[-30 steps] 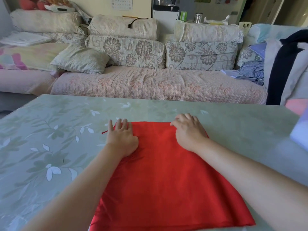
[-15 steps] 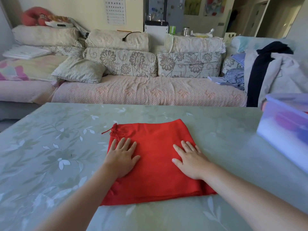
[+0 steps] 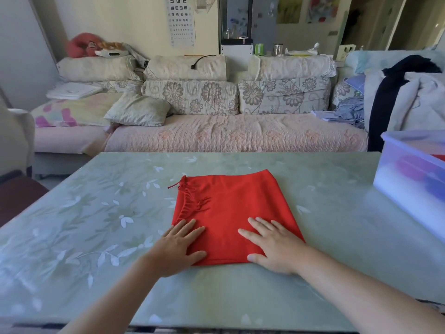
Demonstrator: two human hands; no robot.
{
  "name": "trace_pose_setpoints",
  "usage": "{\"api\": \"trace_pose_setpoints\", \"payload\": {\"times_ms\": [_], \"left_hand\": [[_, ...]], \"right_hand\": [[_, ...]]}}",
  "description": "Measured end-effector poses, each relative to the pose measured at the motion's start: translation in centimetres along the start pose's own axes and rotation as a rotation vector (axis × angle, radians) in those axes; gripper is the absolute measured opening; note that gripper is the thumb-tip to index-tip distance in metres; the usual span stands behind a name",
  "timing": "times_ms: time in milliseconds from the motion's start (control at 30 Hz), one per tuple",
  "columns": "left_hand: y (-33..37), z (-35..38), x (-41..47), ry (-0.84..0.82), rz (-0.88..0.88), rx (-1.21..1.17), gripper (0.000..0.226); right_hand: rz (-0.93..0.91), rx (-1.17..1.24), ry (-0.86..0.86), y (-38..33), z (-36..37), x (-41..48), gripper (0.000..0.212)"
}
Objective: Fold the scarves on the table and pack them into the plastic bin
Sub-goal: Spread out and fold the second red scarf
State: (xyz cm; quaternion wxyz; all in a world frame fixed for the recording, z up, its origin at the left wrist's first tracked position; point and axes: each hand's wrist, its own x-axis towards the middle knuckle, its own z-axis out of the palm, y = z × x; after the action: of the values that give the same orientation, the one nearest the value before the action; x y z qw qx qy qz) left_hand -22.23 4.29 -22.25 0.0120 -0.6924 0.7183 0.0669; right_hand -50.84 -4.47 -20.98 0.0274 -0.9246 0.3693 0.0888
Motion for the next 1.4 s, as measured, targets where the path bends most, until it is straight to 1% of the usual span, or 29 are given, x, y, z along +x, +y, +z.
{"api": "trace_pose_setpoints", "payload": {"times_ms": [67, 100, 167, 200, 300, 367, 433, 467, 500, 533, 567, 600, 633, 667, 700, 733, 767, 800, 833, 867, 900, 967, 1033, 1133, 1200, 1267, 1300, 1367, 1400], "left_hand": [[-0.4, -0.2, -0.6, 0.071, -0.007, -0.028, 0.078], [-0.5, -0.5, -0.8, 0.104, -0.004, -0.039, 0.077], [-0.4, -1.1, -1.0, 0.119, -0.013, -0.021, 0.073], [-0.4, -1.4, -0.9, 0.122, -0.026, -0.005, 0.071], [0.5, -2.6, -0.8, 0.137, -0.088, 0.042, 0.063], [1.4, -3.5, -0.4, 0.096, -0.114, 0.133, 0.055], [2.4, -4.3, -0.1, 0.020, -0.108, 0.216, 0.048], [2.9, -4.8, 0.1, -0.034, -0.103, 0.207, 0.047], [3.3, -5.1, 0.3, -0.105, -0.091, 0.140, 0.046], [3.7, -5.3, 0.4, -0.189, -0.074, 0.023, 0.042], [4.3, -5.4, 0.6, -0.270, -0.041, -0.109, 0.038], [4.9, -5.3, 0.9, -0.319, 0.004, -0.222, 0.033], [5.4, -5.1, 1.1, -0.309, 0.044, -0.299, 0.026], [5.7, -4.9, 1.4, -0.250, 0.079, -0.341, 0.020], [5.8, -4.6, 1.8, -0.149, 0.121, -0.350, 0.023], [5.5, -4.1, 2.4, -0.030, 0.168, -0.321, 0.032], [5.0, -3.5, 3.0, 0.066, 0.195, -0.248, 0.040], [4.4, -3.1, 3.5, 0.126, 0.187, -0.158, 0.044], [3.7, -2.7, 3.9, 0.150, 0.150, -0.076, 0.043], [3.0, -2.4, 4.2, 0.132, 0.104, -0.034, 0.042], [2.5, -2.0, 4.3, 0.095, 0.051, -0.023, 0.044], [2.0, -1.6, 4.3, 0.075, -0.021, 0.006, 0.061], [1.9, -1.7, 4.3, 0.106, -0.029, 0.071, 0.074], [1.9, -2.6, 4.0, 0.040, 0.047, 0.147, 0.078], [2.9, -3.3, 3.0, 0.009, 0.058, 0.083, 0.070], [4.8, -3.8, 1.6, -0.045, 0.064, -0.028, 0.050], [6.0, -3.8, 0.9, -0.086, 0.100, -0.089, 0.043], [7.9, -3.5, -0.2, -0.134, 0.193, -0.196, 0.041], [8.2, -3.3, -0.5, -0.114, 0.233, -0.247, 0.041]], "right_hand": [[-0.081, -0.007, -0.006, -0.3, -0.1, -0.6, 0.074], [-0.124, -0.043, 0.020, -0.4, -0.3, -0.7, 0.073], [-0.169, -0.086, 0.181, -0.1, -0.2, -0.6, 0.060], [-0.182, -0.099, 0.215, 0.4, -0.1, -0.5, 0.058], [-0.189, -0.033, 0.110, 1.5, 0.3, -1.0, 0.073], [-0.203, 0.029, 0.164, 2.0, 0.4, -1.3, 0.072], [-0.230, -0.004, 0.240, 2.6, 0.5, -1.2, 0.063], [-0.250, -0.041, 0.320, 3.1, 0.5, -0.7, 0.056], [-0.218, -0.124, 0.360, 3.8, 0.2, -0.4, 0.050], [-0.196, -0.219, 0.386, 4.7, -0.3, -0.2, 0.046], [-0.118, -0.293, 0.328, 5.8, -0.8, -0.2, 0.044], [0.000, -0.333, 0.209, 6.7, -1.3, -0.4, 0.044], [0.121, -0.374, 0.103, 7.2, -1.8, -0.5, 0.043], [0.211, -0.430, 0.041, 7.6, -2.3, -0.7, 0.042], [0.258, -0.457, 0.014, 7.3, -2.6, -0.9, 0.043], [0.266, -0.434, 0.013, 6.7, -2.7, -1.0, 0.047], [0.237, -0.357, 0.026, 5.7, -2.7, -1.2, 0.054], [0.176, -0.239, 0.037, 4.4, -2.6, -1.2, 0.064], [0.099, -0.108, 0.027, 2.9, -2.5, -1.2, 0.071], [0.022, 0.032, 0.008, 1.2, -2.4, -1.2, 0.073], [-0.027, 0.151, -0.027, -0.4, -2.2, -1.2, 0.072], [-0.042, 0.270, -0.098, -2.3, -1.2, -1.0, 0.063], [-0.037, 0.221, -0.113, -2.0, -0.3, -0.7, 0.060], [-0.005, 0.129, -0.077, 0.5, -0.7, -0.3, 0.054], [0.059, 0.093, -0.065, 2.0, -1.7, -0.2, 0.055], [0.112, 0.072, -0.063, 3.1, -2.5, -0.4, 0.056], [0.136, 0.073, -0.063, 3.5, -2.7, -0.6, 0.056], [0.187, 0.082, -0.049, 4.0, -2.9, -0.9, 0.047], [0.200, 0.057, -0.014, 4.0, -2.9, -0.9, 0.040]]}}
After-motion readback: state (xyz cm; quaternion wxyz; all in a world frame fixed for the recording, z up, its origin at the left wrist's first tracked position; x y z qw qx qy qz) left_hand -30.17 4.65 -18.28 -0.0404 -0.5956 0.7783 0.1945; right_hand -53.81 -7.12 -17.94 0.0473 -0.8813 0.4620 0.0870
